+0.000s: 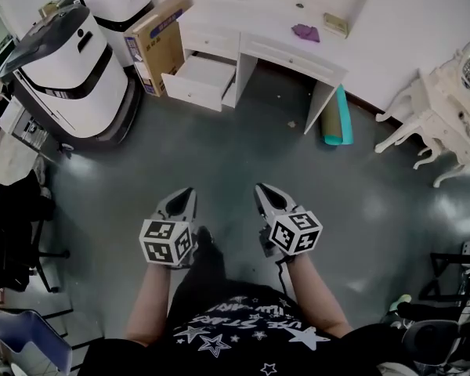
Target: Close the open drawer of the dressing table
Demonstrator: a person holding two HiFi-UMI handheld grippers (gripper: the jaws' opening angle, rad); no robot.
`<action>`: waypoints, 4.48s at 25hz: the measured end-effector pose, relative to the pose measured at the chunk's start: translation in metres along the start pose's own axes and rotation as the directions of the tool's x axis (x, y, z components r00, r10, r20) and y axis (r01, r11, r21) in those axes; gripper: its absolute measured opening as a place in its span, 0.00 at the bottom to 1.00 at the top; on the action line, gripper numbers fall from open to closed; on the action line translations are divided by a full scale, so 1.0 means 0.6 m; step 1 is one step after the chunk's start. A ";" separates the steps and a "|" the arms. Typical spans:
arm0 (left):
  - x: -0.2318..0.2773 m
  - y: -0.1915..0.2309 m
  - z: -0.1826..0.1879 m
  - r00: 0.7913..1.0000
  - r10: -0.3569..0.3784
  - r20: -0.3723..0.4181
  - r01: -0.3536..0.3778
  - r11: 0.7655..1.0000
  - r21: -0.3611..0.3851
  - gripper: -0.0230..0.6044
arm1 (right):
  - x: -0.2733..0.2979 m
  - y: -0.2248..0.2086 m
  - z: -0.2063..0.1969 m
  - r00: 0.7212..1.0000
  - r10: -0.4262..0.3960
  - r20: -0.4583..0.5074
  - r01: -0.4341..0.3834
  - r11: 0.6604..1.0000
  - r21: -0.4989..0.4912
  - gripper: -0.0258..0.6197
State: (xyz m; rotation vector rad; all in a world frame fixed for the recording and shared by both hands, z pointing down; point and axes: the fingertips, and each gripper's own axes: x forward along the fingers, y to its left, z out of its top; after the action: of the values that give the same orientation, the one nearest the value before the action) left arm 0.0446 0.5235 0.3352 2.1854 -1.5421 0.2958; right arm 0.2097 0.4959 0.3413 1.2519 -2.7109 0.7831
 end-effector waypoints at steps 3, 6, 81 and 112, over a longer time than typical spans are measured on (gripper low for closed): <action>0.035 0.040 0.034 1.000 -0.016 0.000 0.016 1.000 0.000 0.05 | 0.067 0.004 0.029 1.000 0.003 -0.017 -0.003 1.000 -0.026 0.04; 0.061 0.088 0.066 1.000 -0.025 0.010 0.025 1.000 -0.006 0.05 | 0.133 0.007 0.053 1.000 -0.003 -0.026 0.002 1.000 -0.027 0.04; 1.011 0.749 -0.029 0.868 -0.045 -0.494 0.062 0.998 0.018 0.05 | 1.025 -0.420 -0.068 0.869 -0.122 -0.480 0.199 0.973 0.114 0.04; 1.173 0.770 -0.111 0.796 -0.073 -0.601 0.170 0.980 0.107 0.16 | 1.083 -0.497 -0.105 0.842 -0.243 -0.481 0.367 0.913 0.181 0.04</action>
State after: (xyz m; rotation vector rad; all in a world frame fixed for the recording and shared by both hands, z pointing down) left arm -0.1322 -0.1613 0.7968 2.0056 -1.0411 0.9883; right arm -0.0190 -0.0900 0.6868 1.3070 -2.0214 1.2422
